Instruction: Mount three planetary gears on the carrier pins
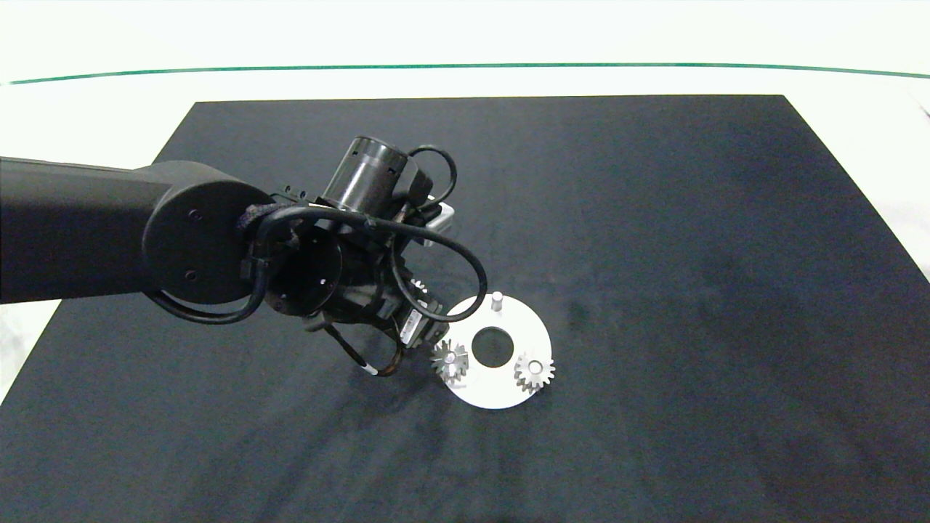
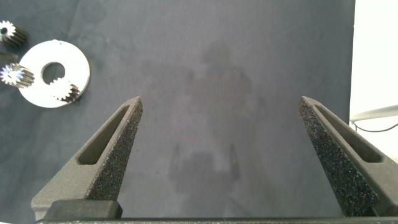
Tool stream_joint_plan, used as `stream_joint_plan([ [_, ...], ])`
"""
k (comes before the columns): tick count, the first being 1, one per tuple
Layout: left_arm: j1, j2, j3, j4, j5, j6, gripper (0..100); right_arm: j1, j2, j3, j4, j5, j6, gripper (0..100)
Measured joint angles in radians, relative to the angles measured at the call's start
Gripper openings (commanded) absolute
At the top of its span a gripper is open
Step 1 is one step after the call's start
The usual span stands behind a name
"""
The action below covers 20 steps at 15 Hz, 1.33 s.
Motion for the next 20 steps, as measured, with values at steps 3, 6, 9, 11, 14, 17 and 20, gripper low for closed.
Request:
stream_joint_plan([
  [3,-0.006,0.010,-0.033,0.000,-0.002,-0.028,100,0.000,0.001,0.005,-0.011,0.000,-0.006,100],
  [6,-0.024,0.023,-0.053,0.000,-0.001,-0.041,100,0.000,0.003,0.022,-0.044,0.000,-0.009,100],
  [9,-0.031,0.029,-0.056,0.000,-0.001,-0.042,100,0.000,0.003,0.027,-0.044,-0.001,-0.010,100],
  [11,-0.031,0.031,-0.055,0.000,-0.001,-0.053,100,0.000,0.003,0.028,-0.044,0.000,-0.012,100],
  [14,-0.031,0.037,-0.055,0.000,-0.001,-0.054,100,0.000,0.003,0.028,-0.044,0.000,-0.012,100],
  [17,-0.031,0.041,-0.055,-0.001,-0.001,-0.056,100,0.000,0.003,0.028,-0.044,0.000,-0.012,100],
  [20,-0.031,0.049,-0.053,-0.001,-0.002,-0.062,100,0.000,0.003,0.028,-0.044,0.000,-0.011,100],
])
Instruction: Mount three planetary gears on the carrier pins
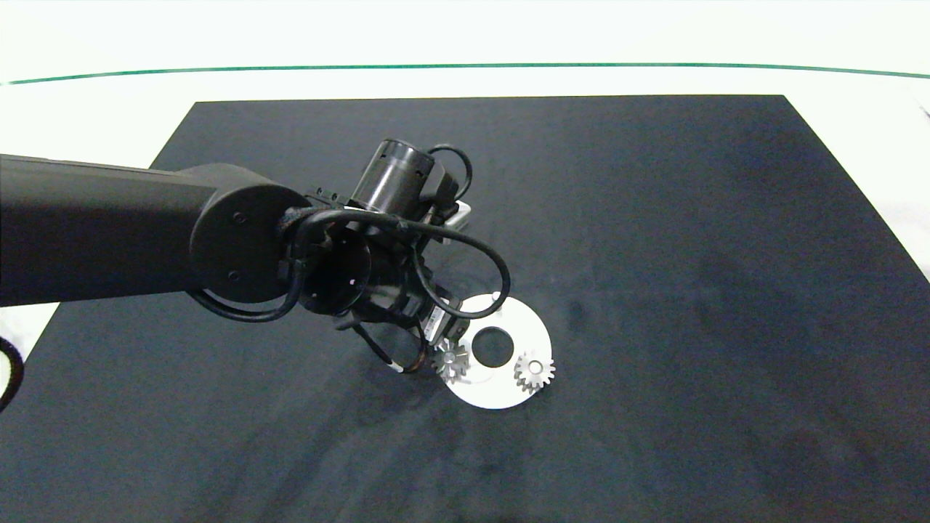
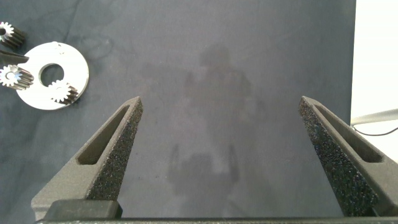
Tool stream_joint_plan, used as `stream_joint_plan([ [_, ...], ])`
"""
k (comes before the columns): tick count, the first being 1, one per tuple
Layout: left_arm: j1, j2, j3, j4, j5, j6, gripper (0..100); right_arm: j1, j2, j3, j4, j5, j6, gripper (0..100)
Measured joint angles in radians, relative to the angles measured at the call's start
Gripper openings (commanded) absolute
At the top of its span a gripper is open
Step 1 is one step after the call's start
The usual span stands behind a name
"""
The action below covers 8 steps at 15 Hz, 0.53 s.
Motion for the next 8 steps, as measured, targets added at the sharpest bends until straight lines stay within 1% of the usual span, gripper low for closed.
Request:
stream_joint_plan([
  [8,0.005,0.017,-0.014,-0.006,-0.001,0.001,100,0.000,-0.001,0.002,0.000,-0.001,-0.001,100],
])
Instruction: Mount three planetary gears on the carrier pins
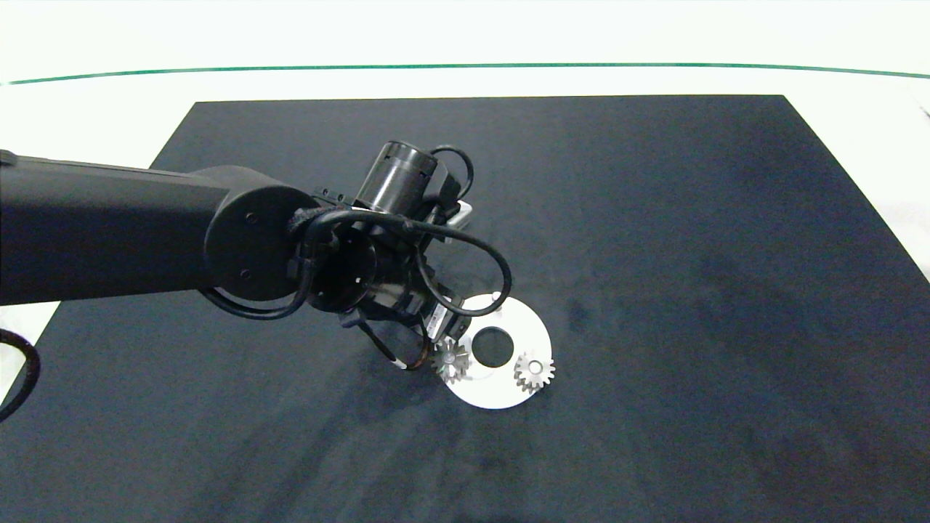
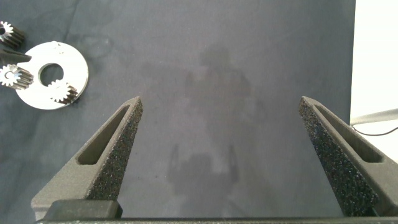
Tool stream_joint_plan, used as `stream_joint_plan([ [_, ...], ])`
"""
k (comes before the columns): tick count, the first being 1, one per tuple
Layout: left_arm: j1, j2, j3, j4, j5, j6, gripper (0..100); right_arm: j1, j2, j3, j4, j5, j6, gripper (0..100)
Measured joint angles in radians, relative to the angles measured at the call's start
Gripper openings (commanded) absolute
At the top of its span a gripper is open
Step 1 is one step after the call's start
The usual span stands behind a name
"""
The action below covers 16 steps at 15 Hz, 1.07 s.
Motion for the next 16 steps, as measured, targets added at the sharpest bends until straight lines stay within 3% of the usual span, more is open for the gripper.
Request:
stream_joint_plan([
  [16,0.058,0.003,-0.018,0.000,0.000,0.033,100,0.000,-0.006,0.009,0.000,0.001,-0.018,100],
])
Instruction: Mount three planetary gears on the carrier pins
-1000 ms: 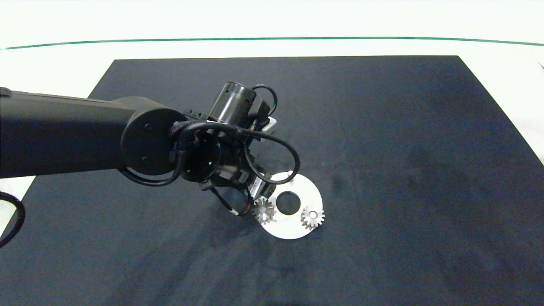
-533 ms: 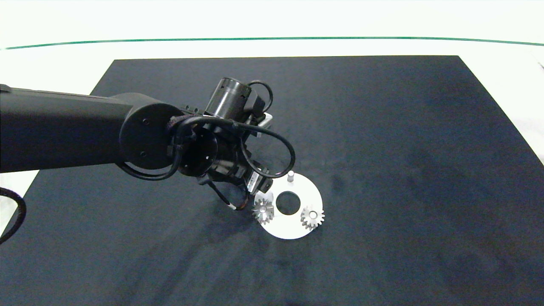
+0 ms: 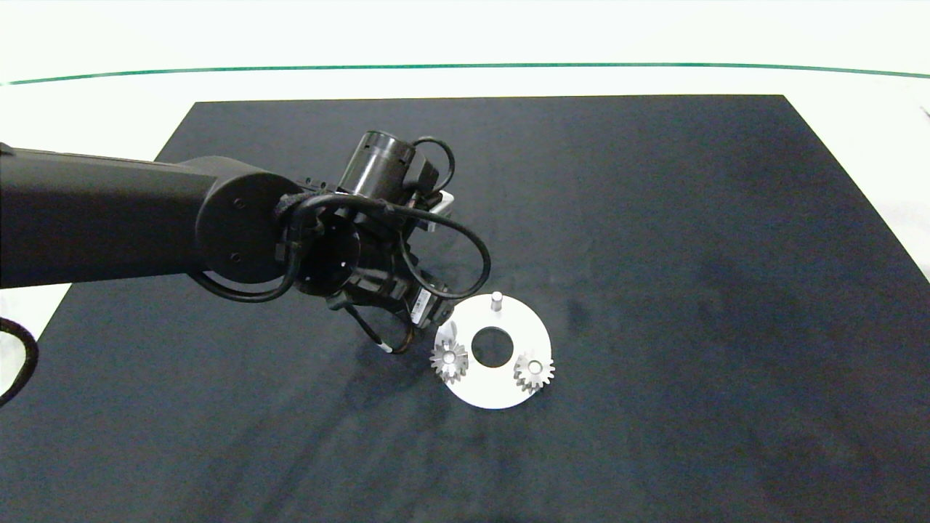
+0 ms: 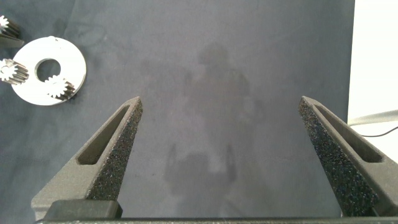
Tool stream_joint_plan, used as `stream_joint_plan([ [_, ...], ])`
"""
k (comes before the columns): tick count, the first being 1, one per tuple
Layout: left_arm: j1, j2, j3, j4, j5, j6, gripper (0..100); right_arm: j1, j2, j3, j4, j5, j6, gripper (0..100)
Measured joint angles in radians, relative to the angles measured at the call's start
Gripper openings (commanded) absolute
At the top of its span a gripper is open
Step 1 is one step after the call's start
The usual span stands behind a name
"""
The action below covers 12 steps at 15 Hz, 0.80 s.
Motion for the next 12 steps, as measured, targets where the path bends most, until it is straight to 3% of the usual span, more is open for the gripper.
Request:
stream_joint_plan([
  [8,0.026,-0.002,0.023,0.000,0.000,0.030,100,0.000,-0.002,0.003,0.000,0.001,-0.013,100],
  [12,0.023,0.000,0.023,0.000,0.000,0.038,93,0.000,-0.006,0.003,0.000,0.001,-0.013,100],
])
